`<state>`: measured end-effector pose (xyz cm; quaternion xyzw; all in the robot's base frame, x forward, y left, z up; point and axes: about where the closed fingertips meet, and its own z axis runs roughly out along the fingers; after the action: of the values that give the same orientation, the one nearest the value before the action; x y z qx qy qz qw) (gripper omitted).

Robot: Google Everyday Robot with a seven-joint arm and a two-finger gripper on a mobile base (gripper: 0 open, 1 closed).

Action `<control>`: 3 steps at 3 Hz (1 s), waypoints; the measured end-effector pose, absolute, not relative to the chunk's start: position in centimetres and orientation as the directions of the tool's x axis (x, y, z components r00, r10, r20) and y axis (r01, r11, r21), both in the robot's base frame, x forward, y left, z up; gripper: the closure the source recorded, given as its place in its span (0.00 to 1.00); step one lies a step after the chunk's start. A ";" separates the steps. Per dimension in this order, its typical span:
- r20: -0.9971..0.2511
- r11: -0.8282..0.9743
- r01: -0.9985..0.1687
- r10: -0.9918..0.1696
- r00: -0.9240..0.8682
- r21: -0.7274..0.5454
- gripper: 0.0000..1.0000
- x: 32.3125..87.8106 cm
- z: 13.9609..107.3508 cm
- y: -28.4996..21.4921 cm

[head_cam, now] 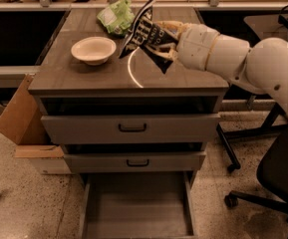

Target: Pick blue chip bag from bottom drawer and place on counter

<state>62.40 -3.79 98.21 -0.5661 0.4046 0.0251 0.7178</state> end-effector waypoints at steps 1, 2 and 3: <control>-0.649 0.389 -0.519 -0.448 0.615 -0.761 0.82 66.5 98.8 -4.3; -0.695 0.425 -0.550 -0.459 0.554 -0.719 0.58 69.8 97.6 -5.0; -0.733 0.454 -0.577 -0.466 0.496 -0.679 0.35 71.8 95.8 -5.8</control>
Offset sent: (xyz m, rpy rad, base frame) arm 0.1150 -0.0271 -0.0232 0.0531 0.1987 -0.1464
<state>71.78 -5.76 95.78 -0.5208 0.5004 0.0401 0.6904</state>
